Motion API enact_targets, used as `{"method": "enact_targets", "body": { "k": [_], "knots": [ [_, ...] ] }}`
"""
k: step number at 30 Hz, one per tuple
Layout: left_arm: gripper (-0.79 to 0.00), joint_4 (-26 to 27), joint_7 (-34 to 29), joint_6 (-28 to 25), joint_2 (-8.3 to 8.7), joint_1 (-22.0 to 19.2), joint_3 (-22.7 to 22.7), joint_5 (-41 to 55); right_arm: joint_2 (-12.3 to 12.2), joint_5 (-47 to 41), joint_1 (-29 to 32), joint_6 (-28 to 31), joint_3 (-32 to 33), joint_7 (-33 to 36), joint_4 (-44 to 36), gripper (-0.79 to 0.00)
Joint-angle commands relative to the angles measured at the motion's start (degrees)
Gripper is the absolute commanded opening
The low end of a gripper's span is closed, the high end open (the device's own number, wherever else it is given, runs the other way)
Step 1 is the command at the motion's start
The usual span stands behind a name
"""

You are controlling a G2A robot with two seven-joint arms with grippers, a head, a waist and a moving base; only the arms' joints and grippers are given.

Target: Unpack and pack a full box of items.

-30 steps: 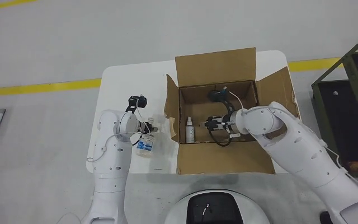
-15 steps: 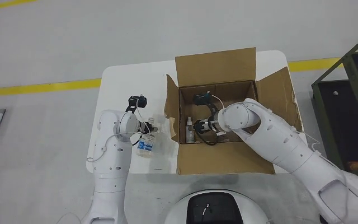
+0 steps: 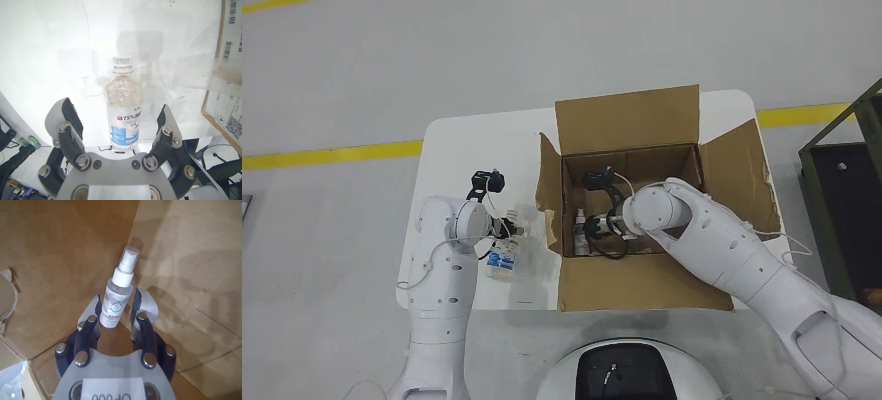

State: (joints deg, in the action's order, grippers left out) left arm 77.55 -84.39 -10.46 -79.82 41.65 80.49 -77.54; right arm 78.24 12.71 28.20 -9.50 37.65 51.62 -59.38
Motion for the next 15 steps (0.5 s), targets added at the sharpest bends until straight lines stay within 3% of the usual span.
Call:
{"method": "enact_targets", "body": {
  "k": [1,15],
  "knots": [
    [0.0,0.0,0.0,0.0,0.0,0.0,0.0,0.0,0.2,0.2,0.0,-0.1,-0.2,-0.1,0.3,-0.416],
    [0.0,0.0,0.0,0.0,0.0,0.0,0.0,0.0,1.6,1.3,-0.2,0.0,-0.5,-0.2,2.5,-0.431]
  ]
}}
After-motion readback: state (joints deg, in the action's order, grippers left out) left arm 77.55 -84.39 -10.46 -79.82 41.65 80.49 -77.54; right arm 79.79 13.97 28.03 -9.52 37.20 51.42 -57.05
